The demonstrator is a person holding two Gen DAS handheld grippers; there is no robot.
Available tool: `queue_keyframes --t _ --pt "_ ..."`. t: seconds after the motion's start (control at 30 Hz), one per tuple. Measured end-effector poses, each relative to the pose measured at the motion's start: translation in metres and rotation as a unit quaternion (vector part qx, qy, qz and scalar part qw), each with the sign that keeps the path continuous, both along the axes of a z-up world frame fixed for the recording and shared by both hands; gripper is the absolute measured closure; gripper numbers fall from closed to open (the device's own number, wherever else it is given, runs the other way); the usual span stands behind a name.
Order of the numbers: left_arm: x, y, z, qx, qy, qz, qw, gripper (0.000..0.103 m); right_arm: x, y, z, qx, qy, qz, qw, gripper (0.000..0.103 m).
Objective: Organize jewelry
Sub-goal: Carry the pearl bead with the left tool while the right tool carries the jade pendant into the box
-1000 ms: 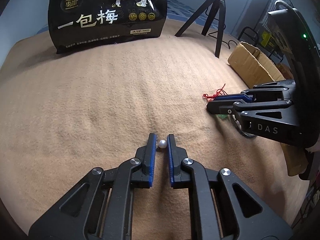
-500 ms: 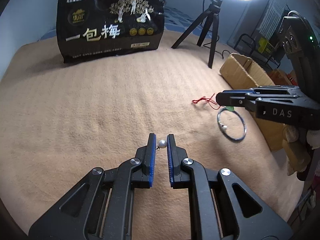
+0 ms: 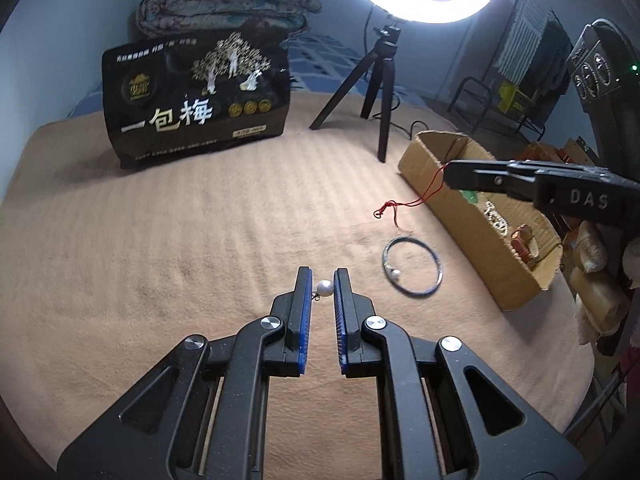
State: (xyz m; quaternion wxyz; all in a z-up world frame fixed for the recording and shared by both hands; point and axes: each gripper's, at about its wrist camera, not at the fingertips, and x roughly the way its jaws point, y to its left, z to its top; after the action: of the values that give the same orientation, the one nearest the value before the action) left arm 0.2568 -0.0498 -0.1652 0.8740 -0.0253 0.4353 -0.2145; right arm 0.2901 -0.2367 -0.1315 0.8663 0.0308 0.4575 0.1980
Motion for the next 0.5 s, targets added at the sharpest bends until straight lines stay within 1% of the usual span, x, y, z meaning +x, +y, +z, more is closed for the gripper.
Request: queue_keyframes --t 0.3,0.5 --pt "-0.003 -0.020 0.024 -0.012 -0.018 -0.013 0.9997 0.094 -0.026 -0.042 0.044 0.015 -0.038 -0.029 0.999 0.092" --pt "-0.004 -0.040 0.039 -0.021 -0.028 -0.026 0.9990 0.094 -0.041 -0.074 0.063 0.015 -0.057 -0.054 0.997 0.092"
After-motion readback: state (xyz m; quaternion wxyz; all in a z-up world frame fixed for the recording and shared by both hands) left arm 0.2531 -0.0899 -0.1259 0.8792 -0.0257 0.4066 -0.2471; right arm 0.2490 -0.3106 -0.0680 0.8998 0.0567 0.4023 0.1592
